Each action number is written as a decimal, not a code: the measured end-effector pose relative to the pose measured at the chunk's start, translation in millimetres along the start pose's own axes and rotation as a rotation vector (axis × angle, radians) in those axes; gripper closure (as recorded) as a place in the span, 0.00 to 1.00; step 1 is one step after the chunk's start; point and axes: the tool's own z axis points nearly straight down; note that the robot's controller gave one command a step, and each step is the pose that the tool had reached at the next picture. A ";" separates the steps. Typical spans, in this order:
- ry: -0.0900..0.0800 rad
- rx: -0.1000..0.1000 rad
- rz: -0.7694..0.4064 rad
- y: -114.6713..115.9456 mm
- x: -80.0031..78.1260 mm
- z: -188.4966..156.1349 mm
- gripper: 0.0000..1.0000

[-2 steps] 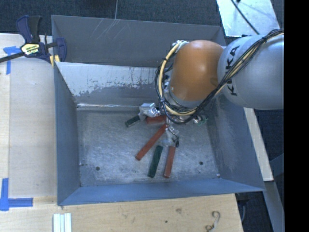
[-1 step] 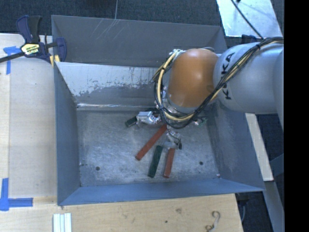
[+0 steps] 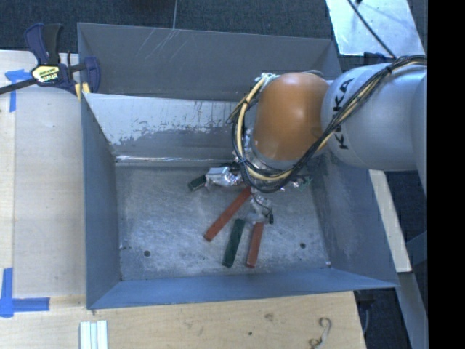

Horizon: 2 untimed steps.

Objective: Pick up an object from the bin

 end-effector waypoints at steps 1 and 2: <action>-0.001 0.001 0.001 -0.5 -0.3 -0.7 1.00; -0.002 0.004 0.005 -1.9 -1.9 -40.8 1.00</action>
Offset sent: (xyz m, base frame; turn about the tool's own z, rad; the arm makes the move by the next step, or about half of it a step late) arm 0.0000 0.0000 0.0000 0.0000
